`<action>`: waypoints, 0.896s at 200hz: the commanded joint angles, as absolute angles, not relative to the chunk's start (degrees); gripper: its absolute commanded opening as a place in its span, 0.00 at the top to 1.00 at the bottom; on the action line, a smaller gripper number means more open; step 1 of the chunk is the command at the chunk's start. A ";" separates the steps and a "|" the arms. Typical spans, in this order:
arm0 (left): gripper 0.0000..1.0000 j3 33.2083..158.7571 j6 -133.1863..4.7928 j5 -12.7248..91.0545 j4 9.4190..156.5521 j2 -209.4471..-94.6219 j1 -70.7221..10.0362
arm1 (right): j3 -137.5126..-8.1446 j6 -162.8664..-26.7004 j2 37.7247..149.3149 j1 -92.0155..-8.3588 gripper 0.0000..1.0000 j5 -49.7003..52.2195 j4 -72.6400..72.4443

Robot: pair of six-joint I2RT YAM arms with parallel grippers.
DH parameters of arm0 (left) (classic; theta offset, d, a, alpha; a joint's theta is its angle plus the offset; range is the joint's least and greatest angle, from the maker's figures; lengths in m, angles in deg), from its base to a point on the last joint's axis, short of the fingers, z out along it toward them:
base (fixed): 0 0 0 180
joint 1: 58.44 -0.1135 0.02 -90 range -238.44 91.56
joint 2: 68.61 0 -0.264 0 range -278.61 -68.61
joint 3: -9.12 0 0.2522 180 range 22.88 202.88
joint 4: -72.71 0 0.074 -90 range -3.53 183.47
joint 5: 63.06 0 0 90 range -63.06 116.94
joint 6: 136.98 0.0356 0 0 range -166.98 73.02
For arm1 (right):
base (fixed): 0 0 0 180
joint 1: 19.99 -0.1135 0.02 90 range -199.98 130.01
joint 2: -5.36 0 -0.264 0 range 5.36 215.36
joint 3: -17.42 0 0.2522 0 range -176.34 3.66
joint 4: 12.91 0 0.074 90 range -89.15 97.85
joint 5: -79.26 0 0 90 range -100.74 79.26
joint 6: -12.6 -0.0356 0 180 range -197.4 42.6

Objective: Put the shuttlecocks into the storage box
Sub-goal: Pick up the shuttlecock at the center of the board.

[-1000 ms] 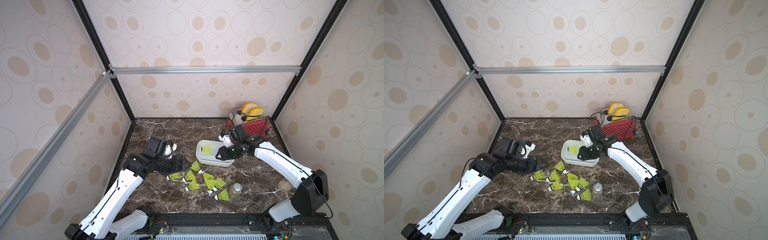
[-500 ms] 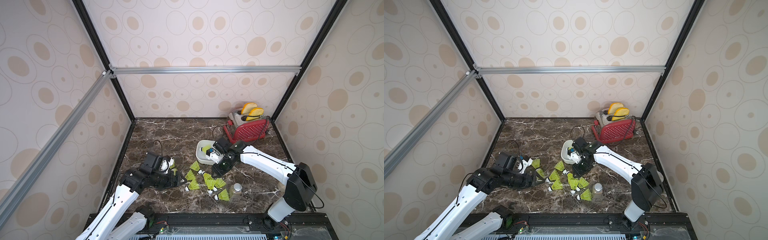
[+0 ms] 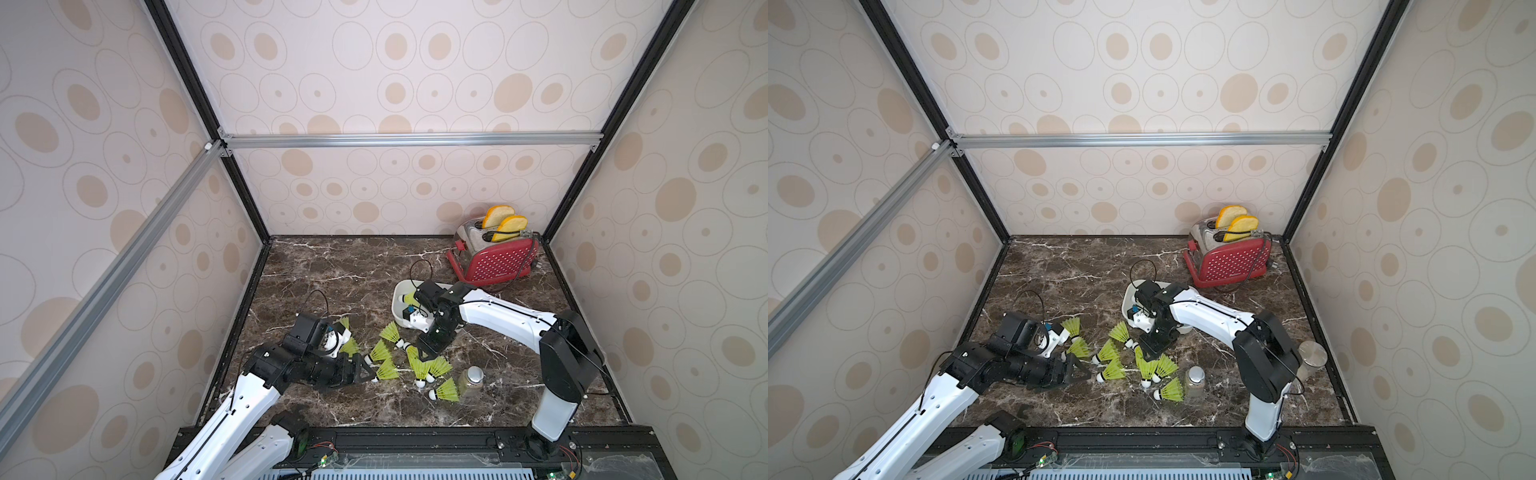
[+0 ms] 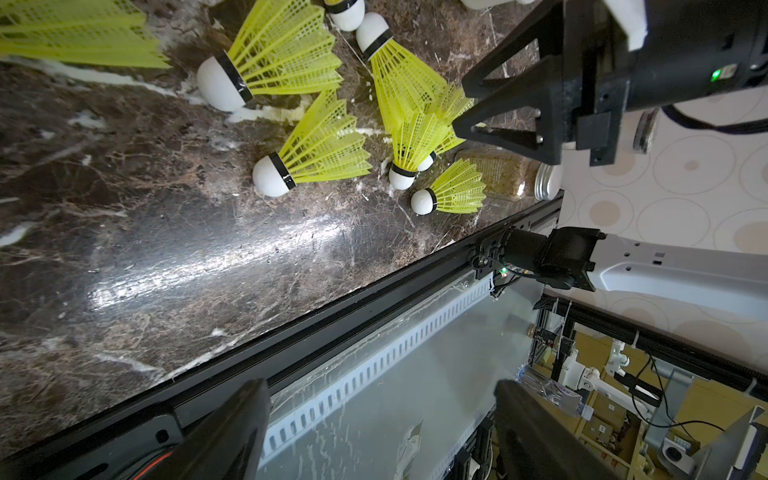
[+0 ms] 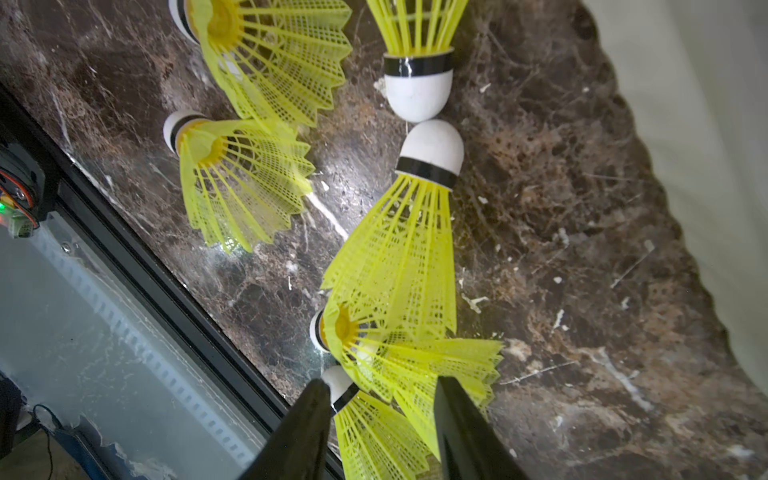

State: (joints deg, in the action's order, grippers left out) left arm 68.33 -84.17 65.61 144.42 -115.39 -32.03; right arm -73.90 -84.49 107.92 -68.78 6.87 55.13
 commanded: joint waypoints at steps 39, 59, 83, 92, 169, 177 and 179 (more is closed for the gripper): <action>0.12 68.86 -81.68 68.10 144.56 -115.95 -31.68 | -75.84 -80.79 109.77 -70.20 0.55 8.70 57.20; 0.12 68.08 -81.60 68.71 144.07 -116.16 -31.64 | -74.84 -80.65 109.86 -70.52 0.56 9.63 56.85; 0.13 66.79 -83.18 67.81 142.55 -115.95 -31.64 | -74.47 -80.56 110.29 -71.03 0.58 10.47 56.45; 0.13 66.26 -83.63 67.59 141.85 -116.08 -31.63 | -74.48 -80.56 110.53 -71.16 0.58 10.76 56.40; 0.14 65.50 -84.07 67.45 138.59 -118.50 -31.38 | -72.92 -79.34 112.96 -71.49 0.63 10.54 56.75; 0.14 65.36 -83.98 67.54 138.50 -118.74 -31.38 | -72.87 -79.17 113.20 -71.49 0.65 10.63 56.92; 0.14 65.29 -83.91 67.58 138.39 -118.78 -31.37 | -72.89 -79.16 113.26 -71.49 0.65 10.69 56.93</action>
State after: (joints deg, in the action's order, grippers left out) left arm 65.51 -83.62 67.58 139.79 -118.34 -31.87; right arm -73.72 -80.23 112.16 -70.88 10.17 55.55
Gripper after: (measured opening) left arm 0.862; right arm 0.372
